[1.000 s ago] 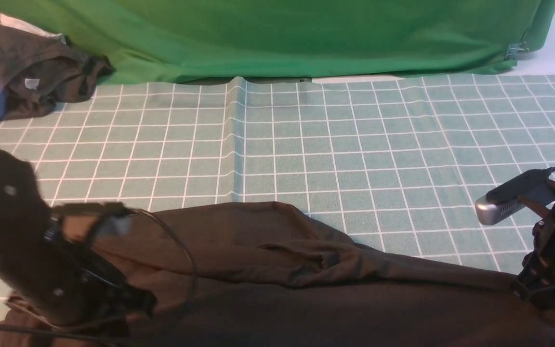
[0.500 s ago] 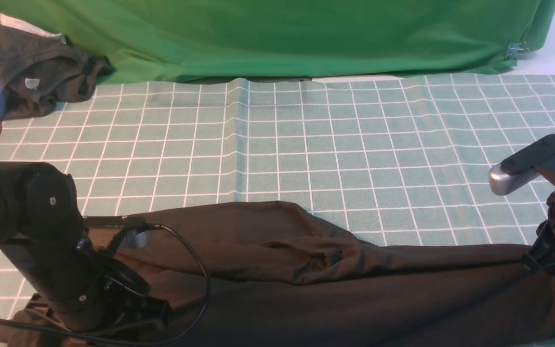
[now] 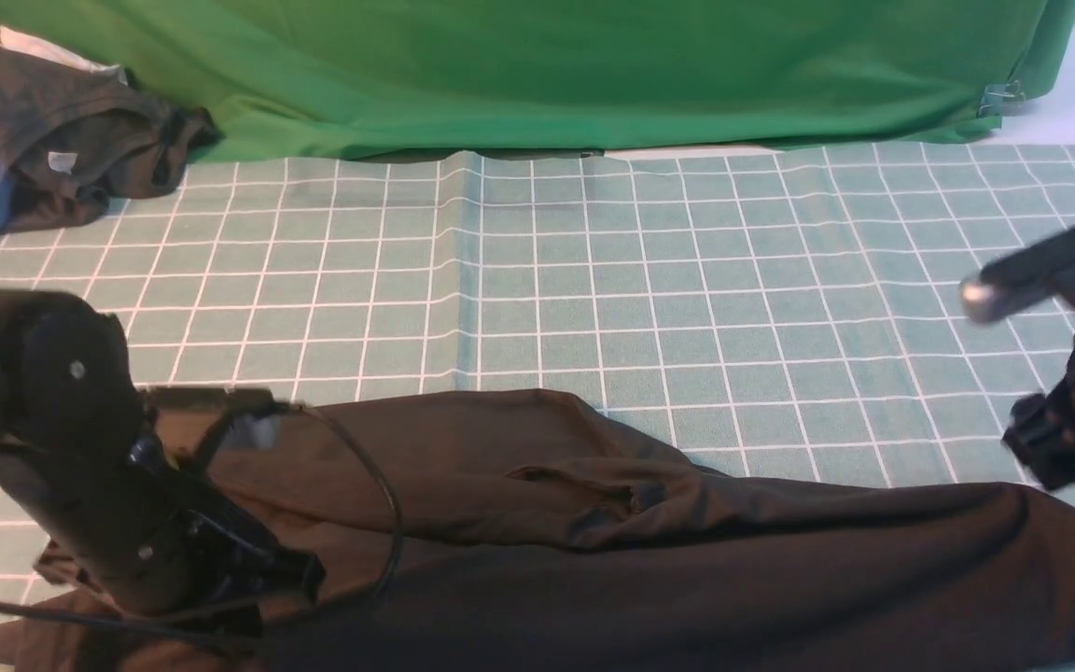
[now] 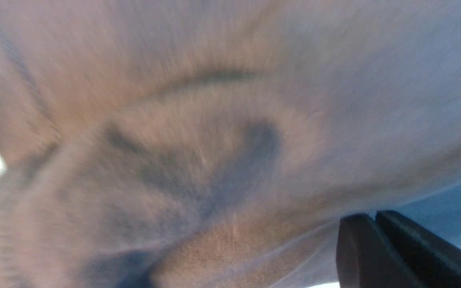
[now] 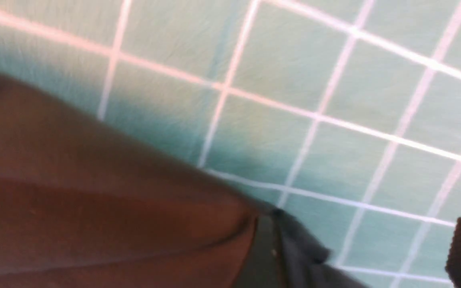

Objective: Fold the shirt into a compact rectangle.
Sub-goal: 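Fold the black garment in half by bringing its near edge over to the far edge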

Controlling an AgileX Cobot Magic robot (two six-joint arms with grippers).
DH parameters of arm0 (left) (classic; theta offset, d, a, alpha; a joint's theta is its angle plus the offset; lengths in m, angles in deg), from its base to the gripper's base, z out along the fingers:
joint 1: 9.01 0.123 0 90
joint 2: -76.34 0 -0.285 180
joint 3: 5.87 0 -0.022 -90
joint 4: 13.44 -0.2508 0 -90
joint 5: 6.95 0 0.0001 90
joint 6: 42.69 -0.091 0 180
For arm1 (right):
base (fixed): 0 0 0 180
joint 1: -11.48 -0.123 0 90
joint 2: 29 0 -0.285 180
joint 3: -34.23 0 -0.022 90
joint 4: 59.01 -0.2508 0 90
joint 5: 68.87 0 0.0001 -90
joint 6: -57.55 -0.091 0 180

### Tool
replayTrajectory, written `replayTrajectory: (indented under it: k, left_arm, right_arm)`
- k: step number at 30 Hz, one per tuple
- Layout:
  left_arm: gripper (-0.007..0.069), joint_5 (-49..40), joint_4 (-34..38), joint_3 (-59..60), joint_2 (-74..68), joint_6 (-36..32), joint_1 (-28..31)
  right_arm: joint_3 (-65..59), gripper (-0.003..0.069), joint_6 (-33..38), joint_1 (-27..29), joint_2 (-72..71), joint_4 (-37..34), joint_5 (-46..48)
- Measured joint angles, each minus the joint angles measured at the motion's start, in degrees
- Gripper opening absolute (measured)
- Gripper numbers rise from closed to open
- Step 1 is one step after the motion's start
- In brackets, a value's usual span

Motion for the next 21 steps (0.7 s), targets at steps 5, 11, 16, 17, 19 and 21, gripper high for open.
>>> replayTrajectory:
  k: [5,11,16,17,19,21]
  left_arm:
    - [0.0001,-0.67,-4.44,-3.97,1.81,5.12,0.0]
    - [0.0001,1.36,3.1,-5.23,-1.16,0.38,-2.04]
    - [0.0001,5.81,2.04,-5.77,-9.46,0.95,-8.18]
    - [0.0001,5.81,2.04,-5.84,-9.82,1.27,-8.18]
    - [0.0001,7.66,1.52,-7.13,-13.32,4.72,-9.27]
    - [0.0001,8.64,2.16,-8.28,-14.35,5.55,-9.41]
  right_arm:
    - [3.29,0.0155,0.75,-2.0,-9.16,-6.91,-3.5]
    - [3.63,0.0031,10.17,-7.56,-10.92,-23.07,-5.93]
    - [3.63,0.0028,11.42,-10.5,-9.11,-24.7,-6.41]
    - [3.63,0.0028,11.42,-10.58,-9.11,-24.76,-6.5]
    - [3.63,0.0028,11.45,-11.07,-9.17,-25.04,-6.84]
    - [3.63,0.0028,11.45,-11.12,-9.35,-25.07,-6.9]
